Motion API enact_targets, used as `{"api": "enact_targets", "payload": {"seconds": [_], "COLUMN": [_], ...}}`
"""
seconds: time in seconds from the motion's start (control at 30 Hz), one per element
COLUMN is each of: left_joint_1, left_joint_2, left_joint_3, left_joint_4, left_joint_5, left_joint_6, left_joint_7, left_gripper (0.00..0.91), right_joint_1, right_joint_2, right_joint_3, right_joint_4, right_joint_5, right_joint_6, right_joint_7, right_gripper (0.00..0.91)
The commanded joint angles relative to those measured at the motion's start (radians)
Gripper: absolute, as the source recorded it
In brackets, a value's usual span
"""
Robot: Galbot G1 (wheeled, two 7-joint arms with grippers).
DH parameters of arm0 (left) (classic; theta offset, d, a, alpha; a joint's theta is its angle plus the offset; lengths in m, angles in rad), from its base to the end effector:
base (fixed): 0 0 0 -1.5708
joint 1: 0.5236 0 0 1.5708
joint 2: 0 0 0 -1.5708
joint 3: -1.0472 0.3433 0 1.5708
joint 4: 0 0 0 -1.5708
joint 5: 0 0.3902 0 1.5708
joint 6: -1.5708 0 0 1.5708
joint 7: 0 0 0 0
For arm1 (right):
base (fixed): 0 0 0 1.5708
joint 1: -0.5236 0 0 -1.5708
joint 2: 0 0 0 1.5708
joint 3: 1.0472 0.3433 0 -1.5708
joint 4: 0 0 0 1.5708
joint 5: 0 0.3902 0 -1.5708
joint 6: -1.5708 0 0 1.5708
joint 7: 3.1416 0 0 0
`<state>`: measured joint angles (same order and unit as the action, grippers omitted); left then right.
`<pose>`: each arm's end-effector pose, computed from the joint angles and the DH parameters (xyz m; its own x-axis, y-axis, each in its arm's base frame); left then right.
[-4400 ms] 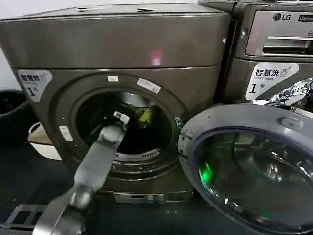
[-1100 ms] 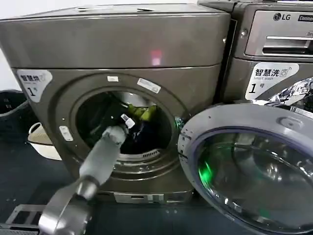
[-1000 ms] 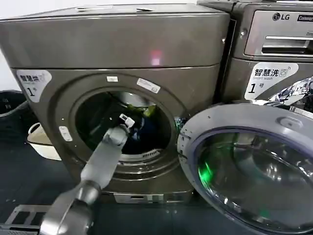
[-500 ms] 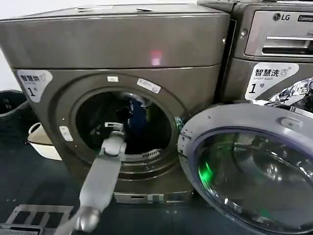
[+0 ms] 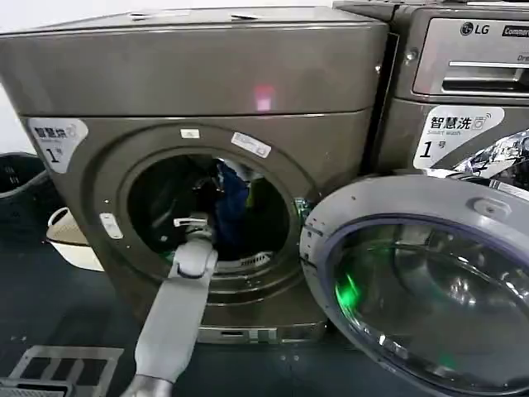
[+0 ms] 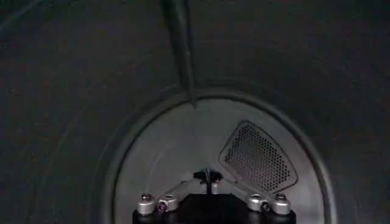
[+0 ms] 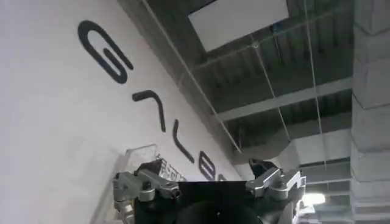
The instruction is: Grasp the clothes from the dryer.
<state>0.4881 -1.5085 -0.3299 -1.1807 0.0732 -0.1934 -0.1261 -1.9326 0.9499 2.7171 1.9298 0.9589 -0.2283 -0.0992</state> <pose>0.5628 -0.0387 -0.2318 -0.9313 0.0668 -0.3581 0.0008 0.9834 0.1813 -0.1311 -0.3613 0.1681 -0.3703 0.5534 -0.7461 0.8975 0.4202 -0.1337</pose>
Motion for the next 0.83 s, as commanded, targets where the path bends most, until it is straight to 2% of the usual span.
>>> {"api": "enact_targets", "payload": {"seconds": [0.03,0.83], "left_joint_1": [0.019,-0.013], "left_joint_2": [0.001,-0.019], "left_joint_3": [-0.003,0.011], "left_joint_4": [-0.015,0.042], "left_joint_5": [-0.003,0.009], "left_joint_6": [0.021,0.04], "left_joint_7": [-0.004,0.039], "left_gripper": [0.0,0.0], "right_joint_1": [-0.002,0.005], "right_joint_2": [0.0,-0.008], "right_joint_3": [0.0,0.009], "right_joint_4": [0.006,0.0], "right_joint_5": [0.0,-0.016], "right_joint_6": [0.002,-0.022], "right_joint_7": [0.0,-0.007], "right_gripper": [0.907,0.907]}}
